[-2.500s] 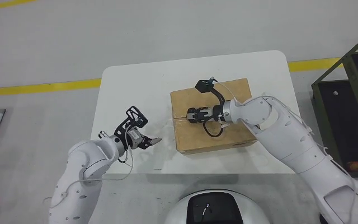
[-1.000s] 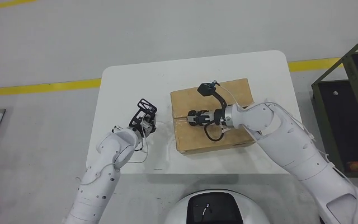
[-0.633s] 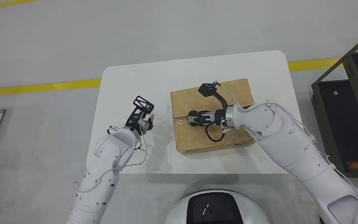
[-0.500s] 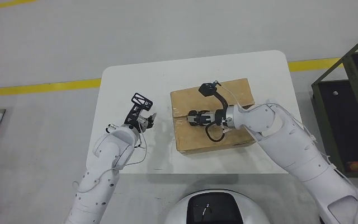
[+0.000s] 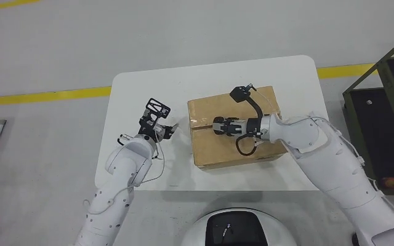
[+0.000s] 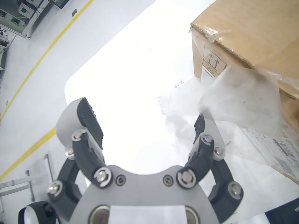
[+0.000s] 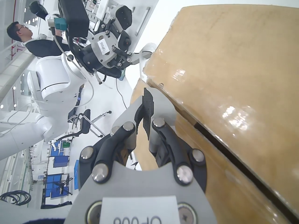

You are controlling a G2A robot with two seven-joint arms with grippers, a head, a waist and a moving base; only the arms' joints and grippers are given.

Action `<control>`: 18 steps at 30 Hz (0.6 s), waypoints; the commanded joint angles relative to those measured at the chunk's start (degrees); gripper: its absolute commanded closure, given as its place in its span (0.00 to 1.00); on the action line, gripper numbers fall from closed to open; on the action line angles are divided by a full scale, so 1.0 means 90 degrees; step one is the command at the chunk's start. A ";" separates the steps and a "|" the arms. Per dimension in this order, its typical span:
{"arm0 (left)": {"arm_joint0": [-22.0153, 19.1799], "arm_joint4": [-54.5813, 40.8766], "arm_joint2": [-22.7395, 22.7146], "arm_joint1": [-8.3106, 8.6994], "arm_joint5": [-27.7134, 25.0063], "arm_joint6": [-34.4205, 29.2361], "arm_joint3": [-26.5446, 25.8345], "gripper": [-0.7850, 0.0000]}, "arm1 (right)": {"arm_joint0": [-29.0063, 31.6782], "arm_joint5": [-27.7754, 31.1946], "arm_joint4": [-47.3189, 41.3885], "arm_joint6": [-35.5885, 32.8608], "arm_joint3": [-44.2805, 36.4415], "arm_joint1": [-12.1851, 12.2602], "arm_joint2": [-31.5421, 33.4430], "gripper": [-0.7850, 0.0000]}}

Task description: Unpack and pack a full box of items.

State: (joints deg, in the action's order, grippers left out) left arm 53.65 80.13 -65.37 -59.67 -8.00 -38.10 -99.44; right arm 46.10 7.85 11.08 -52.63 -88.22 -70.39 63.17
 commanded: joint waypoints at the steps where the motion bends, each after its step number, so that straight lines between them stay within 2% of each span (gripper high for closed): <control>1: 0.0014 -0.0032 -0.0018 -0.0012 -0.0017 0.0016 -0.0028 0.00 | 0.0067 -0.0014 0.0013 -0.0007 -0.0063 0.0023 0.0069 1.00; 12: 0.0123 -0.0637 -0.0445 -0.0036 -0.0119 -0.0133 -0.0433 0.00 | 0.0460 -0.0143 0.0115 0.0177 -0.0396 0.0149 0.0509 1.00; 18: 0.0139 -0.0732 -0.0496 -0.0052 -0.0256 -0.0191 -0.0648 0.00 | 0.0817 -0.0133 0.0109 0.0639 -0.0785 0.0214 0.0873 1.00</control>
State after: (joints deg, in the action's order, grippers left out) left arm 54.99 73.54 -69.84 -60.10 -10.15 -39.70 -104.95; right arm 52.74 6.52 12.11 -47.49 -94.34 -68.57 70.41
